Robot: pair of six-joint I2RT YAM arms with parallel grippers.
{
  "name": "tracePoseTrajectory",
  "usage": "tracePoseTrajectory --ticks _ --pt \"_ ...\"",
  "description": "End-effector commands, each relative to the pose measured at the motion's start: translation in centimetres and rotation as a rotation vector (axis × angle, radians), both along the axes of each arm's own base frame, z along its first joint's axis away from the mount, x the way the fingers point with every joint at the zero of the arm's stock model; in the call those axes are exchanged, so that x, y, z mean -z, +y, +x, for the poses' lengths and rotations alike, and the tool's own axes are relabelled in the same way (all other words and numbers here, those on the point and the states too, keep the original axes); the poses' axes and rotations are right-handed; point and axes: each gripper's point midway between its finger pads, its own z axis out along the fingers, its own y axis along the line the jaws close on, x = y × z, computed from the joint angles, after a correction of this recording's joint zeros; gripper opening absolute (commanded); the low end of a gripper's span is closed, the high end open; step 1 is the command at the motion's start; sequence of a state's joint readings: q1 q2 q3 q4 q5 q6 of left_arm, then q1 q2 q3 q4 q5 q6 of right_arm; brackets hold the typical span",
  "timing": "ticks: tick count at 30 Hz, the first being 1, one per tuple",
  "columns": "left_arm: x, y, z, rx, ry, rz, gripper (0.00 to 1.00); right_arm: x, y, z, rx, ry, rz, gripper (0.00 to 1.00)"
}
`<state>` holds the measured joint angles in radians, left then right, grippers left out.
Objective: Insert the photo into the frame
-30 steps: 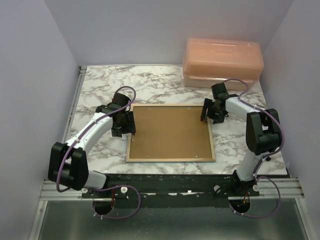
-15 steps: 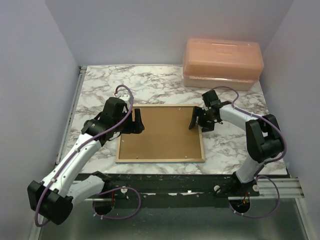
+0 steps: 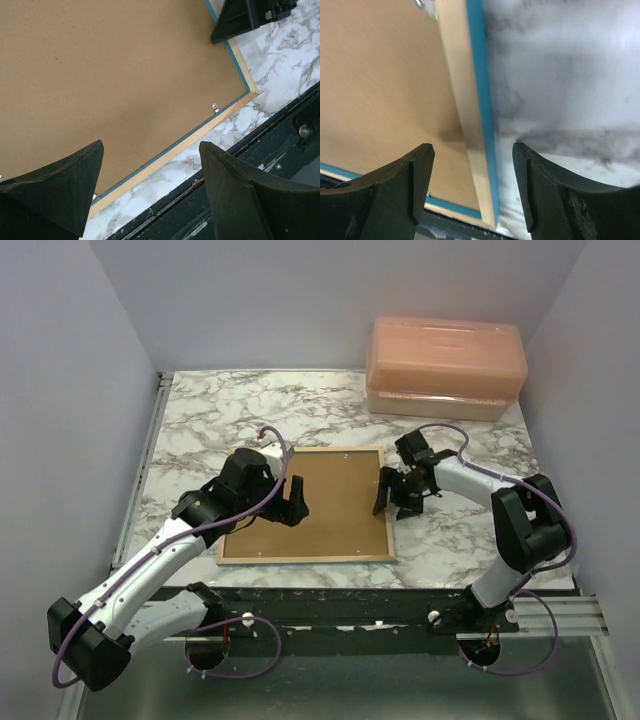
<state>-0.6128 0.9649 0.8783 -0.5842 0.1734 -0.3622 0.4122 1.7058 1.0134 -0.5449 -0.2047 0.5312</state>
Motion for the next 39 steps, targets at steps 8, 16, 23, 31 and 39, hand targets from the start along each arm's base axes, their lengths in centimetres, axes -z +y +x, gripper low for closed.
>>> tracePoseTrajectory --ticks 8,16,23,31,39 --pt "2.9 -1.3 -2.0 0.11 -0.051 0.162 0.8 2.9 -3.7 -12.5 -0.01 0.333 -0.148 0.48" --pt "4.1 -3.0 -3.2 0.22 -0.064 0.231 0.81 2.0 -2.9 -10.8 -0.038 0.303 -0.155 0.0" --pt "4.4 -4.5 -4.3 0.295 -0.095 0.286 0.92 -3.2 -1.0 -7.0 -0.067 0.234 -0.13 0.0" --pt "4.6 -3.9 -4.1 0.286 -0.182 0.411 0.95 -10.4 2.5 -4.3 -0.106 0.179 0.015 0.0" --pt "5.4 -0.6 -1.2 0.108 -0.254 0.645 0.91 -12.8 3.6 -4.7 -0.138 0.191 0.084 0.0"
